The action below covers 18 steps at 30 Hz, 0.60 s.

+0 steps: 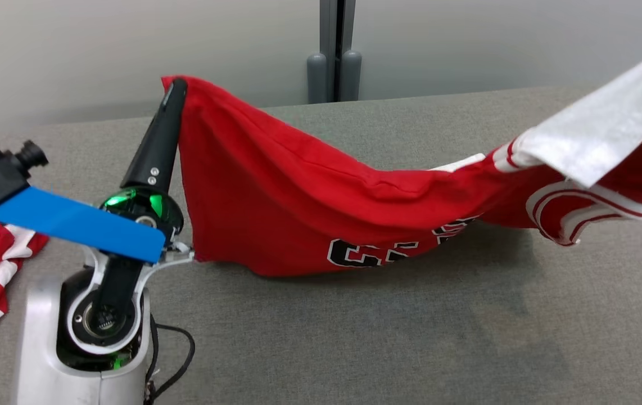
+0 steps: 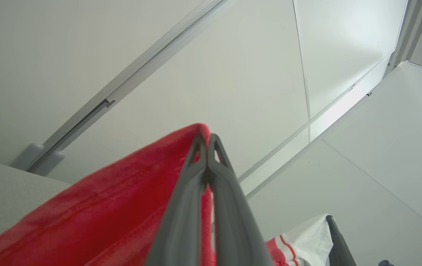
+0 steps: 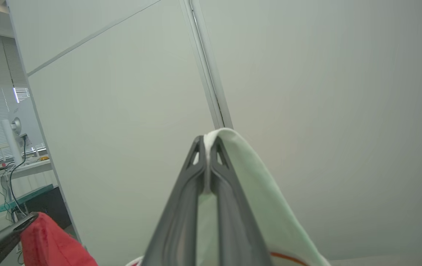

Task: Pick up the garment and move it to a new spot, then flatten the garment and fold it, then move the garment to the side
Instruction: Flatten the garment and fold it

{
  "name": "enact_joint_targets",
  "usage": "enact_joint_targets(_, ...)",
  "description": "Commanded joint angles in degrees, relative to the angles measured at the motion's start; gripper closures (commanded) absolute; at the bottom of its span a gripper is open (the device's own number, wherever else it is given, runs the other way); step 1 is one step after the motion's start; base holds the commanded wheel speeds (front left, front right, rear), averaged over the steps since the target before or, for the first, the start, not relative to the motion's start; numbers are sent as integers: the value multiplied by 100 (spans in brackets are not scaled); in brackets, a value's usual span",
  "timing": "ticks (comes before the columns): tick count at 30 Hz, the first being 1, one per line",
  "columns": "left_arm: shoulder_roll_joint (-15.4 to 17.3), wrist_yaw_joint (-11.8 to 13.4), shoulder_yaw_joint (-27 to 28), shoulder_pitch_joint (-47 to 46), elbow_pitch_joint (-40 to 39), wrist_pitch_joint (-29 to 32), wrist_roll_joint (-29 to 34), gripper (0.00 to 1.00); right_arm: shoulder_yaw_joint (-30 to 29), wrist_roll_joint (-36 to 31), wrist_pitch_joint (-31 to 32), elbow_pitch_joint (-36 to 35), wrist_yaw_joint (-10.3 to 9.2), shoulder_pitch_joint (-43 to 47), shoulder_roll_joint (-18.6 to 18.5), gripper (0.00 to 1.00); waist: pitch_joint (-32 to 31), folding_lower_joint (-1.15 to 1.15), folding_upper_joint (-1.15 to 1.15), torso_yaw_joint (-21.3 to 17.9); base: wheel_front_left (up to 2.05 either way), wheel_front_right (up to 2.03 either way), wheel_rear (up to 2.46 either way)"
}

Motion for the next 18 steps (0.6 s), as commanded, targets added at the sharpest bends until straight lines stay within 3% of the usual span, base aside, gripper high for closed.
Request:
enact_joint_targets(1, -14, 126, -14, -298, -81, 114, -50, 100, -8, -49, 121, 102, 3, -480, -16, 100, 99, 0, 0, -8, 0, 0, 0)
enact_joint_targets(5, 142, 290, 34, -834, 124, 233, 64, 100, -89, -22, 297, 932, 3, -1390, -16, 100, 397, 0, 0, -57, 0, 0, 0)
enact_joint_targets(9, 320, 310, 183, -1513, 801, 77, 315, 100, -10, 95, 211, 2277, 3, -2392, -16, 100, 845, 0, 0, -159, 0, 0, 0)
enact_joint_targets(11, 452, 186, 230, -1905, 1237, -81, 517, 100, 74, 155, -1, 3066, 3, -2972, -13, 100, 1025, 0, 0, -231, 0, 0, 0)
enact_joint_targets(13, 531, 105, 230, -2115, 1422, -179, 643, 100, 126, 130, -152, 3387, 3, -3300, -16, 100, 1113, 0, 0, -265, 0, 0, 0)
enact_joint_targets(18, 722, -317, 142, -3223, 2327, -991, 1182, 100, 459, -152, -1093, 4724, 3, -4738, -18, 100, 1382, 0, 0, -299, 0, 0, 0)
